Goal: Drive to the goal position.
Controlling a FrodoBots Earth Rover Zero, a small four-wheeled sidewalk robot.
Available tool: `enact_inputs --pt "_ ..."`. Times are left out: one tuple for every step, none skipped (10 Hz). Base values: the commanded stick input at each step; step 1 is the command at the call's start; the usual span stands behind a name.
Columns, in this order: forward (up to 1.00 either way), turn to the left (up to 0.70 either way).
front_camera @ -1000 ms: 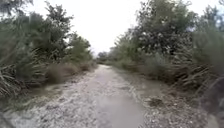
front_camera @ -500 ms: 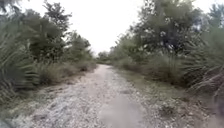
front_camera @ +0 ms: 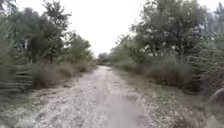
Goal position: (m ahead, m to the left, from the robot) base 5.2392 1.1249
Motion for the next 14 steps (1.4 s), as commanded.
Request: enact_inputs --pt "0.50 0.00" --pt "0.50 0.00" --pt "0.50 0.00" --pt "0.50 0.00" --pt "0.50 0.00" --pt "0.50 0.00" --pt "0.50 0.00" --pt "0.50 0.00" --pt "0.50 0.00" --pt "0.50 0.00" --pt "0.50 0.00" --pt "0.50 0.00" --pt "0.50 0.00" --pt "0.50 -0.27"
